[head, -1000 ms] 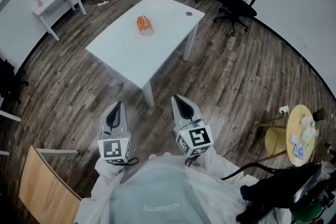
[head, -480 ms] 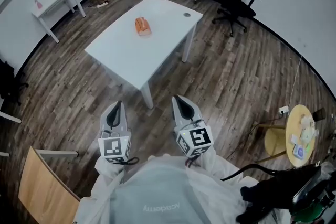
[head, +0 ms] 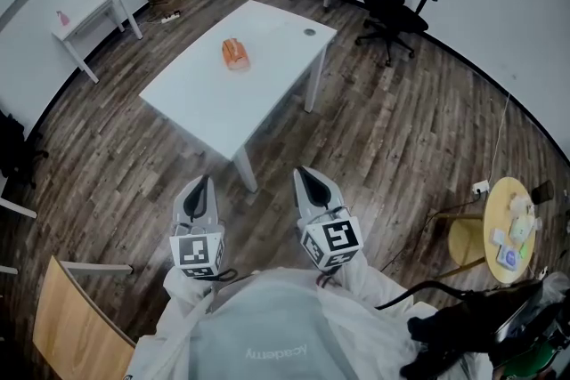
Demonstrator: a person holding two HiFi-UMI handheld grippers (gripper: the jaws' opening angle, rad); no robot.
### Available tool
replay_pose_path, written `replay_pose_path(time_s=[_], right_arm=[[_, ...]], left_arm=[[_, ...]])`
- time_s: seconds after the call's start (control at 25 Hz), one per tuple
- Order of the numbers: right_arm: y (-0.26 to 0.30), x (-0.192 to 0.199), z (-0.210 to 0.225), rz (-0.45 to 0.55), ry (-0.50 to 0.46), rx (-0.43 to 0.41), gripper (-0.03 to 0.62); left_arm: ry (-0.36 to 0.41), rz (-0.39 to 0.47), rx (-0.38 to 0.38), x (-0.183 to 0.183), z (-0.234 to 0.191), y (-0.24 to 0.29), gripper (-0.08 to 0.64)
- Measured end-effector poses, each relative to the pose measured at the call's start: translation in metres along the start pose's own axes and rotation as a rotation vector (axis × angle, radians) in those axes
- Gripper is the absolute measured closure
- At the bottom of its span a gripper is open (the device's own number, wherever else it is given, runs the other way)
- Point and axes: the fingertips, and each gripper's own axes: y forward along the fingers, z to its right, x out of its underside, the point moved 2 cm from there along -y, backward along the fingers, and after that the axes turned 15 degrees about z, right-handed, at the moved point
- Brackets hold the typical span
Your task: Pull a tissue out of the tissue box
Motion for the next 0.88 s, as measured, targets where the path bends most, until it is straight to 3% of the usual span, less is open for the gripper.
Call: replay_pose_path(time_s=[0.52, 0.88], right_arm=[[-0.010, 0.001, 0.020, -0.001, -0.006, 0.028, 0.592], [0.012, 0.013, 0.046, -0.023, -0.004, 0.064, 0.592]], left_arm=[[-0.001, 0.001, -0.007, 0.005, 0.004, 0.011, 0.560], [-0.015, -0.011, 0.017, 0.025, 0.001, 0.048, 0.560]])
